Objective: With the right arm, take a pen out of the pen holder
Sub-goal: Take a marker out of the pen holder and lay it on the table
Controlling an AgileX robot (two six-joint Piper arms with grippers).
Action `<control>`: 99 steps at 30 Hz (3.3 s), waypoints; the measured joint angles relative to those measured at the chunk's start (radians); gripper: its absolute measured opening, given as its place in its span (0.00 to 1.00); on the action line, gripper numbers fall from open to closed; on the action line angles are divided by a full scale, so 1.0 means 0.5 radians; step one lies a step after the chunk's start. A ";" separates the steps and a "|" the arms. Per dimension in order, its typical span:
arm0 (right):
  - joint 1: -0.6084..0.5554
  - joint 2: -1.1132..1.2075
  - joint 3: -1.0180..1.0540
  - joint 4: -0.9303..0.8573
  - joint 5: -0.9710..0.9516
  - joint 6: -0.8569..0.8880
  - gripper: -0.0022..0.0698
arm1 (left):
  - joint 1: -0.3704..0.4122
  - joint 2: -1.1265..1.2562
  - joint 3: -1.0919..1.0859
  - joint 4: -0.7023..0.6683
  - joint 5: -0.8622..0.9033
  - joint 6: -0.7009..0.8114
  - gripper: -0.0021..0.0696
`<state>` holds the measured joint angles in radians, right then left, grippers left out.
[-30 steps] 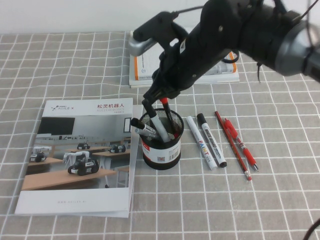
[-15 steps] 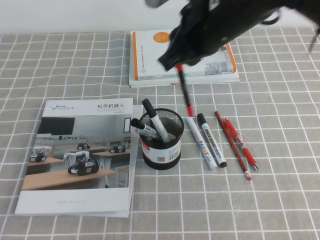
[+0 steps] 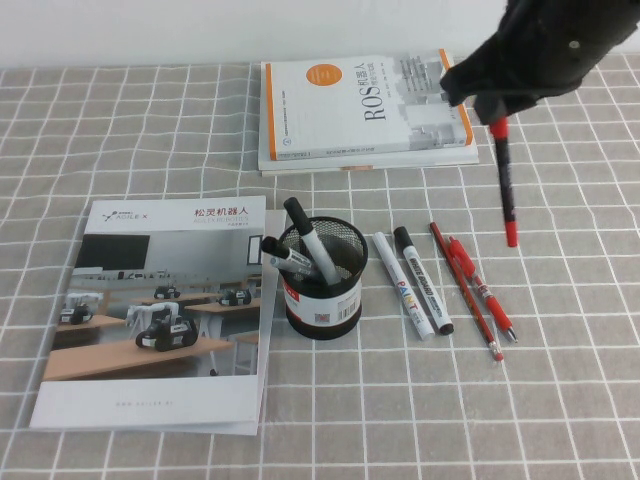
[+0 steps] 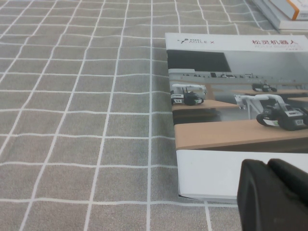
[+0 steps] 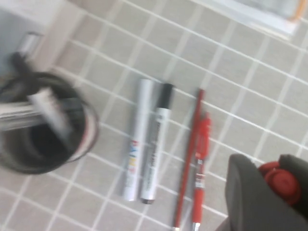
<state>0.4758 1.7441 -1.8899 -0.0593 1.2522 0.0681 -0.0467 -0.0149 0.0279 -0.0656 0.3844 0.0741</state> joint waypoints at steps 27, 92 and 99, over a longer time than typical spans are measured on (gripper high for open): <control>-0.274 0.383 0.427 0.238 -0.070 0.002 0.12 | 0.000 0.000 0.000 0.000 0.000 0.000 0.02; -0.186 0.028 0.587 0.159 -0.400 -0.019 0.09 | 0.000 0.000 0.000 0.000 0.000 0.000 0.02; -0.085 -0.621 1.010 0.134 -0.509 0.018 0.02 | 0.000 0.000 0.000 0.000 0.000 0.000 0.02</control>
<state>0.4331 1.4334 -1.3848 0.0075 0.9977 0.0772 -0.0467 -0.0149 0.0279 -0.0656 0.3844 0.0741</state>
